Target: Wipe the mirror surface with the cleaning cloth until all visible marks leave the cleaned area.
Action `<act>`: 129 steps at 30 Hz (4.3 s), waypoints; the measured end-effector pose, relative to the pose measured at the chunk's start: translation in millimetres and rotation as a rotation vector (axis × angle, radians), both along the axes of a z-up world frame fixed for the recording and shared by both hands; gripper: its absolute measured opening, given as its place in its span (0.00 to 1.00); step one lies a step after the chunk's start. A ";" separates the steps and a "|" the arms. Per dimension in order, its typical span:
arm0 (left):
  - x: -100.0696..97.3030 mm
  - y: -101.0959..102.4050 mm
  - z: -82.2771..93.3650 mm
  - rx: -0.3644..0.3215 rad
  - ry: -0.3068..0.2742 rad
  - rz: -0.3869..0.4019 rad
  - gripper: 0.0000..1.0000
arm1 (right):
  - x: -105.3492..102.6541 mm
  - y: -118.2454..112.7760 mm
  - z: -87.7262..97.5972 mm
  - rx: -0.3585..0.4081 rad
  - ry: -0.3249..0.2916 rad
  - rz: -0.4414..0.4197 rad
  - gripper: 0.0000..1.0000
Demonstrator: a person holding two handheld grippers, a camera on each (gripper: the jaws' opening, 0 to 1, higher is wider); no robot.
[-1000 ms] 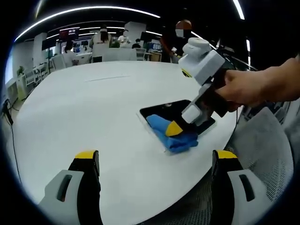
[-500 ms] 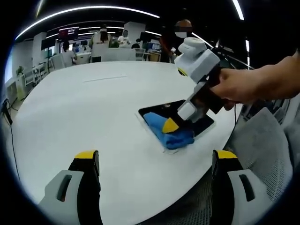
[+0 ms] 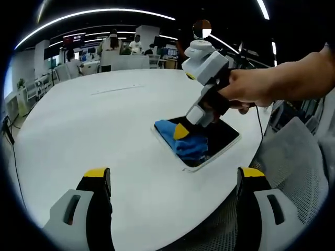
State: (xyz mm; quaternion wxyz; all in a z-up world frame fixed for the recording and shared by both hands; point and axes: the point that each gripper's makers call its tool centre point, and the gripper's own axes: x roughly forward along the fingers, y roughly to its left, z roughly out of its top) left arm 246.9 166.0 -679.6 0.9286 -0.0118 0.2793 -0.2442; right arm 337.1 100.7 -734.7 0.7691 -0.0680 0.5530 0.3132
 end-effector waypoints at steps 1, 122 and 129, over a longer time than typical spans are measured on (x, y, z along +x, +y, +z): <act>0.0 0.2 0.2 0.000 -0.001 0.001 0.99 | 2.3 0.9 -0.8 -0.002 0.000 0.001 0.00; -0.8 2.4 2.6 0.016 -0.018 -0.004 0.99 | -21.7 -50.5 -3.5 0.003 0.015 -0.092 0.00; -1.4 1.1 5.7 0.017 -0.030 -0.002 0.99 | -35.9 -50.9 -2.2 0.004 0.019 -0.085 0.00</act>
